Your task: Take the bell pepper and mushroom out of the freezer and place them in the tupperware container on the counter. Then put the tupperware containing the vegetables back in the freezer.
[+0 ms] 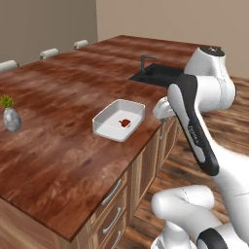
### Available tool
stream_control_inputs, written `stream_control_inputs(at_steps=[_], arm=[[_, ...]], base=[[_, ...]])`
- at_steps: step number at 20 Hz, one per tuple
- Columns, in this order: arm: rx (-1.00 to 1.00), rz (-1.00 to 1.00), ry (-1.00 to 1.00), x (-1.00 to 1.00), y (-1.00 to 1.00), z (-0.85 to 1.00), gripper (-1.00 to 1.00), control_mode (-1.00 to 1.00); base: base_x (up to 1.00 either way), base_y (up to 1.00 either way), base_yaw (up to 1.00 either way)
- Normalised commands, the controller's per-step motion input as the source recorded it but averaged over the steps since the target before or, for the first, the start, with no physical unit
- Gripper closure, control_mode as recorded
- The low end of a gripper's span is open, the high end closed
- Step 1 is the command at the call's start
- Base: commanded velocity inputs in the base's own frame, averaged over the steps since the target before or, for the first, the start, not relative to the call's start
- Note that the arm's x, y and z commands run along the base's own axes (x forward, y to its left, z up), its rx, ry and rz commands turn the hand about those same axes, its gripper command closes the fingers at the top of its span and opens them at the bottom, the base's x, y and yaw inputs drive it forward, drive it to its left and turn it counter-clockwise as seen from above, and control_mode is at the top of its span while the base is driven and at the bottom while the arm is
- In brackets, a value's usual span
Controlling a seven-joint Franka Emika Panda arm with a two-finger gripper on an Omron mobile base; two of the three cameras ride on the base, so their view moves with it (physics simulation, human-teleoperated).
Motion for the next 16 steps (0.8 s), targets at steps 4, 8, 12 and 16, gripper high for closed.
stream_control_inputs(at_steps=[4, 8, 12, 16], arm=[[0.01, -0.14, -0.23, -0.72, -0.07, 0.01, -1.00, -1.00], [0.00, -0.11, -0.28, -0.30, 0.00, 0.00, -1.00, -1.00], [0.02, -0.07, -0.17, -0.14, -0.01, 0.12, -1.00, -1.00], [0.12, -0.03, 0.00, -0.14, -0.12, 0.31, -1.00, -1.00]], base=[[0.00, 0.00, 0.00], [0.00, 0.00, 0.00], [0.00, 0.00, 0.00], [0.00, 0.00, 0.00]])
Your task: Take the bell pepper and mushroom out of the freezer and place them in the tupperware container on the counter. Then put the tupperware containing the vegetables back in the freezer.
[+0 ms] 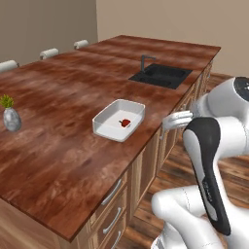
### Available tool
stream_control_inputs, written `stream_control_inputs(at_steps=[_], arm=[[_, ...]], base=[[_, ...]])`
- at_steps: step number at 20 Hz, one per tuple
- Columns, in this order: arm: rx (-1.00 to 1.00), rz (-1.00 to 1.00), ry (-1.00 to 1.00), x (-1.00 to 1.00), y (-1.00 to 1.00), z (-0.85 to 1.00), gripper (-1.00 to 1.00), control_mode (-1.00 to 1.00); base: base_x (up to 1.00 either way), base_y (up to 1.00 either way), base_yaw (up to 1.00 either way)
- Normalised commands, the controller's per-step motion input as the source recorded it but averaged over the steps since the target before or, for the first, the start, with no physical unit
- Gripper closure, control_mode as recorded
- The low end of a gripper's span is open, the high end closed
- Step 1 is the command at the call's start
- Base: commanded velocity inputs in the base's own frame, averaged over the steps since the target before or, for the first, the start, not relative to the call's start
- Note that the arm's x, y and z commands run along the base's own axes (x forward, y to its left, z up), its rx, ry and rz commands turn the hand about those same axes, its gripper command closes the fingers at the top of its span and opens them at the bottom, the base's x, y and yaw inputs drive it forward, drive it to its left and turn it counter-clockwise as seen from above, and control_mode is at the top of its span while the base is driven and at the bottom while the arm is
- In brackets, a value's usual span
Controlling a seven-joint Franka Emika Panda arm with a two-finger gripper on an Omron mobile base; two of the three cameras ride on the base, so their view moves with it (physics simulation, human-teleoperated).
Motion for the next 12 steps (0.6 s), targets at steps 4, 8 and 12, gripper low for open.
stream_control_inputs(at_steps=[4, 8, 12], arm=[[0.10, -0.04, 0.02, -0.13, -0.14, 0.35, -1.00, -1.00], [0.00, -0.11, 0.09, -0.24, -0.14, 0.09, -1.00, -1.00], [0.00, -0.16, 0.11, -0.24, -0.23, 0.05, -1.00, -1.00]], base=[[0.00, 0.00, 0.00], [0.00, 0.00, 0.00], [0.00, 0.00, 0.00]])
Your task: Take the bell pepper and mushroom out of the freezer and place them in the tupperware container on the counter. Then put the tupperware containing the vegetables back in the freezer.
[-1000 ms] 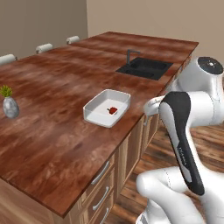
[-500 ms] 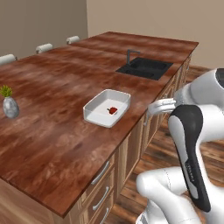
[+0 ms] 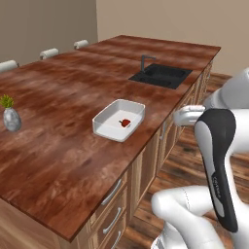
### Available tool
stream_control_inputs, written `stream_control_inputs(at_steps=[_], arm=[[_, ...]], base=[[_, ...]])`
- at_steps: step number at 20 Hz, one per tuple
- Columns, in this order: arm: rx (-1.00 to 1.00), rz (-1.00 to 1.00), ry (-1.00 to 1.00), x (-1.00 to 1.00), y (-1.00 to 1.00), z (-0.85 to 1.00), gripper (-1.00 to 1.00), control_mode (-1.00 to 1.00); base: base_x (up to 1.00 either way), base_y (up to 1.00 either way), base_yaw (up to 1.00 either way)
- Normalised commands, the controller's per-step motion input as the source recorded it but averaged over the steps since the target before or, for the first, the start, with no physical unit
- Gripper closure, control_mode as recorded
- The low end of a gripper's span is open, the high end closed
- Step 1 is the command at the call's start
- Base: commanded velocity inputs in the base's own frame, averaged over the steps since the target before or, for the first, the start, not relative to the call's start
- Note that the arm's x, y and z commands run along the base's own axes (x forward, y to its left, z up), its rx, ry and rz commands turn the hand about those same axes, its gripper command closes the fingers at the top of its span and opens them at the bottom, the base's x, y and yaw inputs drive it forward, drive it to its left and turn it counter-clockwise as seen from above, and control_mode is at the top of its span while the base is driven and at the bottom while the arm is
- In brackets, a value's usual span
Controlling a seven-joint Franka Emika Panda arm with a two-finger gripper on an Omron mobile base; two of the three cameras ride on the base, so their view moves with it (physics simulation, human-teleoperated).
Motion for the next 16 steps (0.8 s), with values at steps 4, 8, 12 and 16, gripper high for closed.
stream_control_inputs(at_steps=[4, 8, 12, 16], arm=[[0.00, -0.07, 0.04, -0.10, -0.10, 0.04, -1.00, -1.00], [0.00, 0.00, 0.02, 0.00, 0.00, 0.00, -1.00, 1.00], [0.00, 0.00, 0.00, 0.00, 0.00, 0.00, -1.00, 1.00], [0.00, 0.00, 0.00, 0.00, 0.00, 0.00, -1.00, 1.00]], base=[[0.00, 0.00, 0.00], [0.00, 0.00, 0.00], [-0.81, -0.04, 0.08], [-1.00, -0.06, 0.40]])
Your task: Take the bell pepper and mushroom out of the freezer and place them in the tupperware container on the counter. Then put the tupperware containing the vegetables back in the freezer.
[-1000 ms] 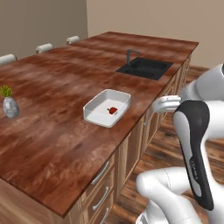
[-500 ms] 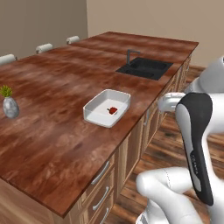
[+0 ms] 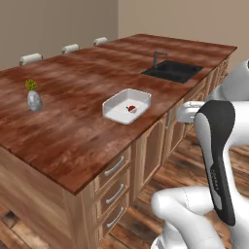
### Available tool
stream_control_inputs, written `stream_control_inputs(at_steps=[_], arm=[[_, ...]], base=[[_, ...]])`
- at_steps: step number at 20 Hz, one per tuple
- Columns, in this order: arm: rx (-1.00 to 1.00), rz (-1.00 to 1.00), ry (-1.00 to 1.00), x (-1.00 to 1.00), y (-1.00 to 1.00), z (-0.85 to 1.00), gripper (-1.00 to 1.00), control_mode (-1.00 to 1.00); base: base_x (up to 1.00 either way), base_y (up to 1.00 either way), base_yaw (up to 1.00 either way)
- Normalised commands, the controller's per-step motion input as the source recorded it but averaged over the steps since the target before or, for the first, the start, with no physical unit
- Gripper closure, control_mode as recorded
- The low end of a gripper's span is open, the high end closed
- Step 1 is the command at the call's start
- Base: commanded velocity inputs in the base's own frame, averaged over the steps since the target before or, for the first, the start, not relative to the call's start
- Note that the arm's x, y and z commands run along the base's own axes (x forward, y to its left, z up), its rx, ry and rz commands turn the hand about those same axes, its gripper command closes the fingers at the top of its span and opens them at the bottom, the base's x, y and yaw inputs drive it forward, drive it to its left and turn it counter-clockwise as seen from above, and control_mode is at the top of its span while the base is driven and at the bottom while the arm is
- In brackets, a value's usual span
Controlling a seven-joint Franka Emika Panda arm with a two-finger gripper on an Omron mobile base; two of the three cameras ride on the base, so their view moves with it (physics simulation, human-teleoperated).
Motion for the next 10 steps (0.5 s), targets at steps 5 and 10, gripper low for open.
stream_control_inputs(at_steps=[5, 10], arm=[[0.00, 0.00, 0.00, 0.00, 0.00, 0.00, -1.00, 1.00], [0.00, 0.00, 0.00, 0.00, 0.00, 0.00, -1.00, 1.00]], base=[[-0.67, 0.00, 0.84], [-0.39, 0.20, 1.00]])
